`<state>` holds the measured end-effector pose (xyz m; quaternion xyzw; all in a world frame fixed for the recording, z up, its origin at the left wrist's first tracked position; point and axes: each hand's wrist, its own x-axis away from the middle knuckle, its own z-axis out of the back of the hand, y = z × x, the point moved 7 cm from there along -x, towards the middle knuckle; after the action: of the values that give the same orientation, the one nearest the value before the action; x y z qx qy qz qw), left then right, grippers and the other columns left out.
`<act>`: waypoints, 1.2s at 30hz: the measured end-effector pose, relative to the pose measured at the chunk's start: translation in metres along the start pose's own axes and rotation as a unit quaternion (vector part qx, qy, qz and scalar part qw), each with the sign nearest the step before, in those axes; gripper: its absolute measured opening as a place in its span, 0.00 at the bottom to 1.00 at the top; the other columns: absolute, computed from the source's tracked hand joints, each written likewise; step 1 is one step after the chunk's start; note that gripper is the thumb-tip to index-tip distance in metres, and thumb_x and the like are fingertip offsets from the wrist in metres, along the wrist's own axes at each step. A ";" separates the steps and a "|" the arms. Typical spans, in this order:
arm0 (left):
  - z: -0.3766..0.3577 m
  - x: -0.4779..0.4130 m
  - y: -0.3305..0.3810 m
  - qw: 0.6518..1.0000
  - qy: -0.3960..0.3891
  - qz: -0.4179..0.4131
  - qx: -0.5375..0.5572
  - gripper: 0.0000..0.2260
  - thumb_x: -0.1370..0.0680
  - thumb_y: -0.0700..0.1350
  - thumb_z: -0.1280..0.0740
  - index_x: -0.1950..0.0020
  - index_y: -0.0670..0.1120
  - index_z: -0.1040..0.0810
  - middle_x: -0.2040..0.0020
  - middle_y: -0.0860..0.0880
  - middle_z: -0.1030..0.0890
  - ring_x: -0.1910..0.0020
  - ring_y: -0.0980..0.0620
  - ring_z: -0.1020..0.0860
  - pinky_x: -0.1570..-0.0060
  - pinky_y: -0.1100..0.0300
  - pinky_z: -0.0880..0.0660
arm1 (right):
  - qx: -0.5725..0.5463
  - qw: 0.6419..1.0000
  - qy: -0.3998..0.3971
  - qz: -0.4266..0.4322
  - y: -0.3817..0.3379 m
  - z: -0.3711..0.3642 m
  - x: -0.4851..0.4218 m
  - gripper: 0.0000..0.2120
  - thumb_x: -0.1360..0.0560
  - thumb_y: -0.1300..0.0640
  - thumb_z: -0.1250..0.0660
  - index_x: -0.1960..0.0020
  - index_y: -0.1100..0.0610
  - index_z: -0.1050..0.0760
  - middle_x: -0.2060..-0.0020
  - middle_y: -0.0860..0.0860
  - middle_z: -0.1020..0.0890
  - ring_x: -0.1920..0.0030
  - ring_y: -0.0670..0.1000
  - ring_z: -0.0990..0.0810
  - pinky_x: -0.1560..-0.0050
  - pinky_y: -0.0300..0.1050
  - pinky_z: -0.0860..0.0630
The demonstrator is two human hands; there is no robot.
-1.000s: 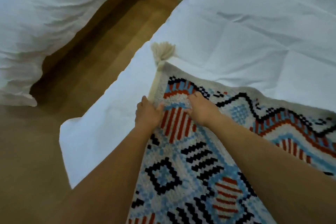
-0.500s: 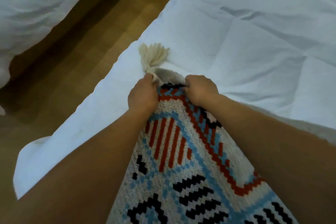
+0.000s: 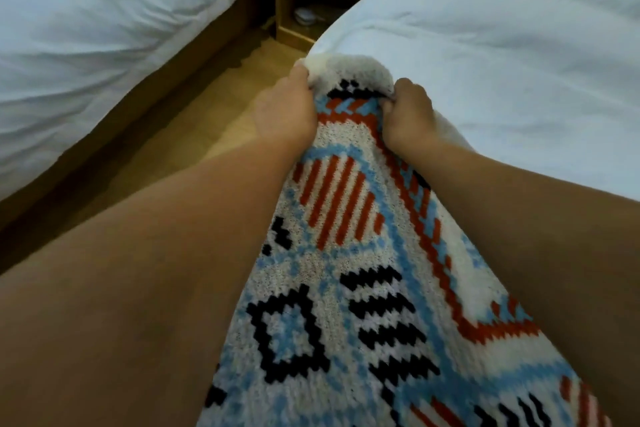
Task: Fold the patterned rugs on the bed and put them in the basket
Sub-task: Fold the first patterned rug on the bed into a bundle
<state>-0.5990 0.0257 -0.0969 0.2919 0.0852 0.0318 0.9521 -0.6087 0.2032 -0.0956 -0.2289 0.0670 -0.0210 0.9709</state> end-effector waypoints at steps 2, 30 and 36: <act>-0.031 -0.011 -0.008 0.999 -0.045 0.025 0.015 0.11 0.19 0.48 0.45 0.38 0.47 0.33 0.46 0.45 0.23 0.48 0.44 0.25 0.47 0.46 0.26 | -0.019 0.999 -0.042 -0.015 0.020 -0.030 -0.006 0.13 0.21 0.58 0.45 0.39 0.62 0.35 0.42 0.63 0.31 0.44 0.63 0.28 0.55 0.50 0.34; -0.109 0.030 -0.051 0.992 -0.086 0.066 -0.072 0.24 0.20 0.52 0.46 0.28 0.43 0.45 0.32 0.39 0.37 0.34 0.39 0.36 0.38 0.44 0.36 | 0.155 0.981 -0.110 0.031 0.060 -0.109 0.098 0.32 0.21 0.43 0.57 0.25 0.58 0.64 0.24 0.56 0.58 0.25 0.54 0.62 0.30 0.46 0.68; -0.097 0.151 -0.015 0.973 -0.207 0.048 -0.095 0.27 0.19 0.54 0.52 0.24 0.44 0.54 0.23 0.44 0.56 0.25 0.44 0.60 0.28 0.44 0.58 | 0.182 0.970 -0.159 0.000 0.077 -0.058 0.186 0.31 0.20 0.43 0.56 0.25 0.57 0.64 0.24 0.55 0.60 0.25 0.54 0.63 0.28 0.47 0.65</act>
<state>-0.4675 0.0830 -0.2062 0.2044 -0.1307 0.0240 0.9698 -0.4316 0.2329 -0.2036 -0.0488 -0.0929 0.0039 0.9945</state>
